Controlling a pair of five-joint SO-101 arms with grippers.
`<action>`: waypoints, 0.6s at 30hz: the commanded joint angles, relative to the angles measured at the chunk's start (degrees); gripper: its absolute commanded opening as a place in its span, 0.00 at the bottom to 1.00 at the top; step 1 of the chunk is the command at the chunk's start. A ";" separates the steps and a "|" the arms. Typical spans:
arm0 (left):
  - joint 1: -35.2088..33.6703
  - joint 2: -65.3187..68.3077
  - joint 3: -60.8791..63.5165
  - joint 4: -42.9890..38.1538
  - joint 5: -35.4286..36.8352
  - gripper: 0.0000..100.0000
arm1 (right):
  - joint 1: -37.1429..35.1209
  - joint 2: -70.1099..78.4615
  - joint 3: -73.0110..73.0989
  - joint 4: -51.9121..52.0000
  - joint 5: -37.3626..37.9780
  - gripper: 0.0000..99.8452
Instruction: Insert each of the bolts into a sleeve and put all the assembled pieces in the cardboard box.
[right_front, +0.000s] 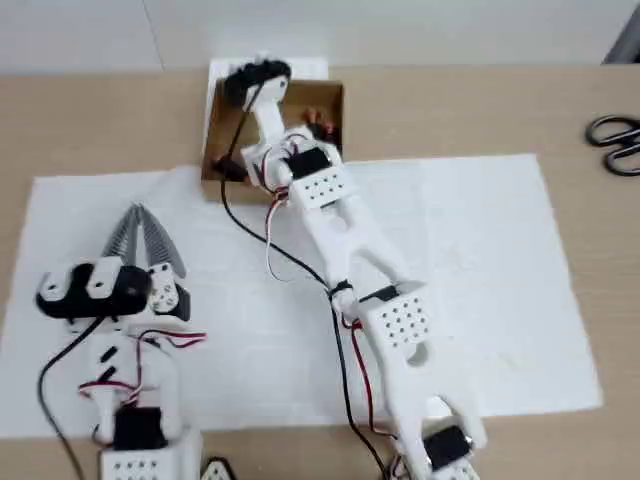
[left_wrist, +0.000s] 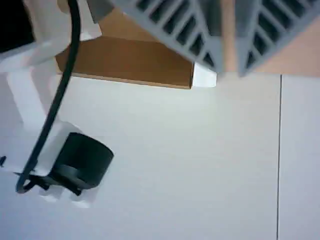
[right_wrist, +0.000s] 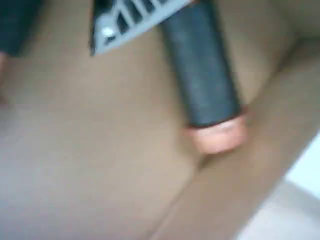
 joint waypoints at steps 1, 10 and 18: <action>-0.18 -0.53 -0.13 0.09 0.35 0.01 | -0.13 -1.45 -5.10 0.66 -0.44 0.20; -0.18 -0.44 -0.13 0.09 0.35 0.01 | 2.15 -1.27 -28.66 21.93 -0.18 0.20; -0.09 -0.44 -0.13 0.09 0.44 0.01 | 2.24 -1.36 -42.20 46.37 0.00 0.20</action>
